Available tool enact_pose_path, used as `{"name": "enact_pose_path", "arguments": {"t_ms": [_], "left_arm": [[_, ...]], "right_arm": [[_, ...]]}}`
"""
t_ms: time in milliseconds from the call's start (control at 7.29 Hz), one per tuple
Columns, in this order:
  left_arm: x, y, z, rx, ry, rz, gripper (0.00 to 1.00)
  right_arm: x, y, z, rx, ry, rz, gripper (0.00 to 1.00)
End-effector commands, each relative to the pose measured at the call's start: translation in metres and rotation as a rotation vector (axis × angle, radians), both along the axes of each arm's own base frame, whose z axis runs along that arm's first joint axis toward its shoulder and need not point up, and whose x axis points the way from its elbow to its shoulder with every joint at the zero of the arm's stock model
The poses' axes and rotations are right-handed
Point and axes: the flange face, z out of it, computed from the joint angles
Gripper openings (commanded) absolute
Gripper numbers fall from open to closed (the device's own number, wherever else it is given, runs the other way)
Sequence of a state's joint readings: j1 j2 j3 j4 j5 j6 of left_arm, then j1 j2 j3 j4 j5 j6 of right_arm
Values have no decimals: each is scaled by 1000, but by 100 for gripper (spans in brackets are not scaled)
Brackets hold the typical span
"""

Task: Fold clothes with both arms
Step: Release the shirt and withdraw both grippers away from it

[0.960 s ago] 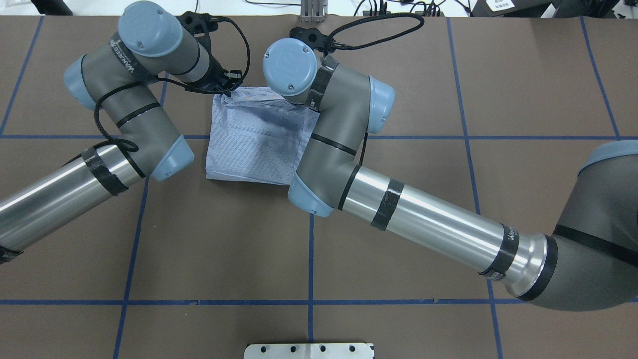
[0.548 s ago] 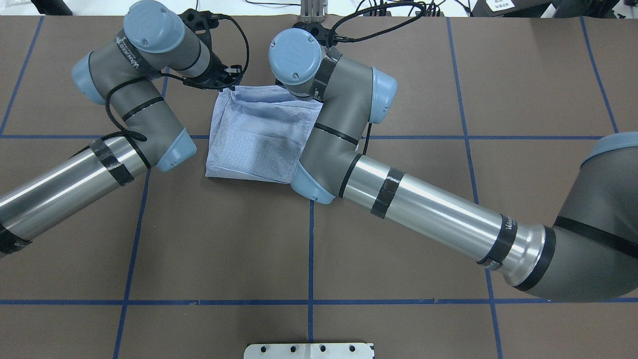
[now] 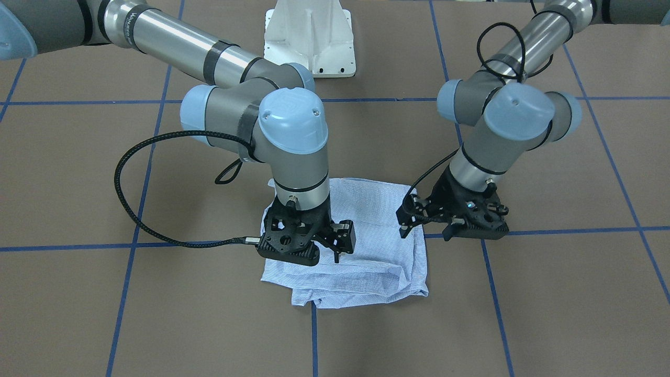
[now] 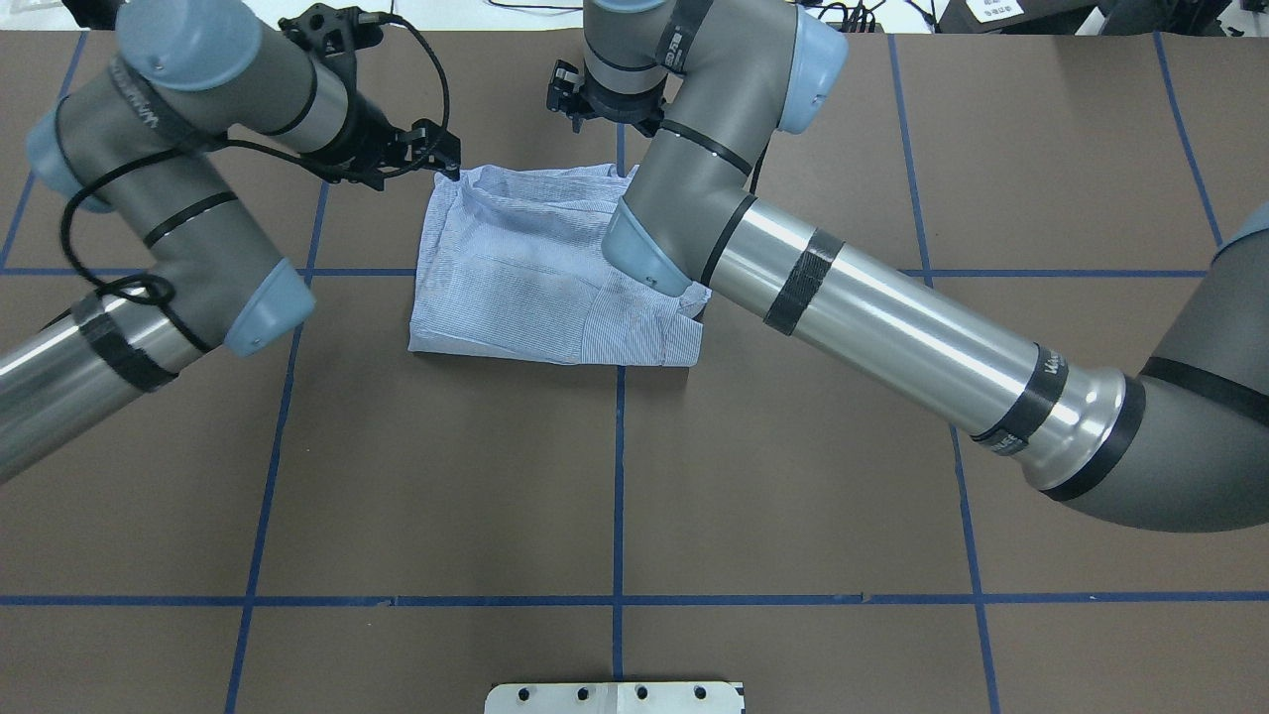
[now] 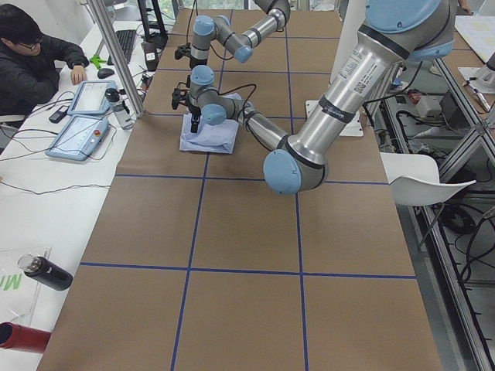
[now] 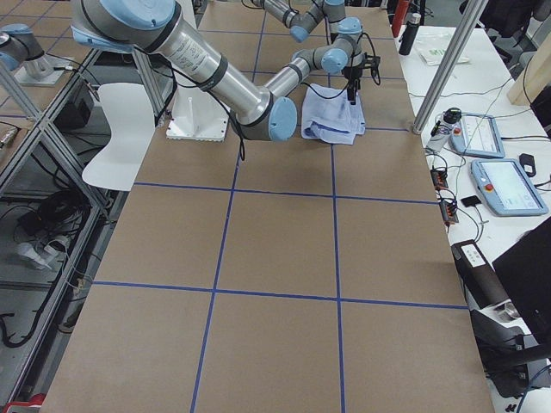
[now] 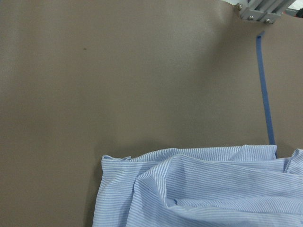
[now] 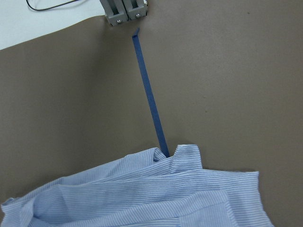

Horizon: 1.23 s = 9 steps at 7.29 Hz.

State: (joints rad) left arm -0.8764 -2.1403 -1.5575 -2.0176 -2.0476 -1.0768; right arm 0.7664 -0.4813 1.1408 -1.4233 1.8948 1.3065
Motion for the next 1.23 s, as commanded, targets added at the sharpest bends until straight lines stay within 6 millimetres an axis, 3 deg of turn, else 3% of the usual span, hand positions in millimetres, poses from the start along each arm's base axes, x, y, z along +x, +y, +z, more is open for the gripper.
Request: {"name": "enact_pose_path", "arguments": {"t_ms": [0,137,274,548,686,823,960,1097], "left_arm": [[-64,77,-17,64,-97,90,100],[-103,123,-8,107,-152,145,100],[-138,153,7,160,-191,182,100],[-213,177,46,220,-217,265,100],[-253,173,73,280,-277,290,100],[-294,166,104,311,-339,299,100],[-330,158,145,290,-335,318,100],[-354,156,186,277,-324,350,100]], "right_arm": [[86,13,43,40,67,-144,99],[146,20,83,71,85,-204,99],[209,24,125,101,104,-284,100],[333,33,203,184,161,-442,100],[389,39,246,216,196,-498,100],[444,54,303,237,175,-553,100],[507,80,358,282,140,-601,100],[547,111,401,252,131,-585,100]]}}
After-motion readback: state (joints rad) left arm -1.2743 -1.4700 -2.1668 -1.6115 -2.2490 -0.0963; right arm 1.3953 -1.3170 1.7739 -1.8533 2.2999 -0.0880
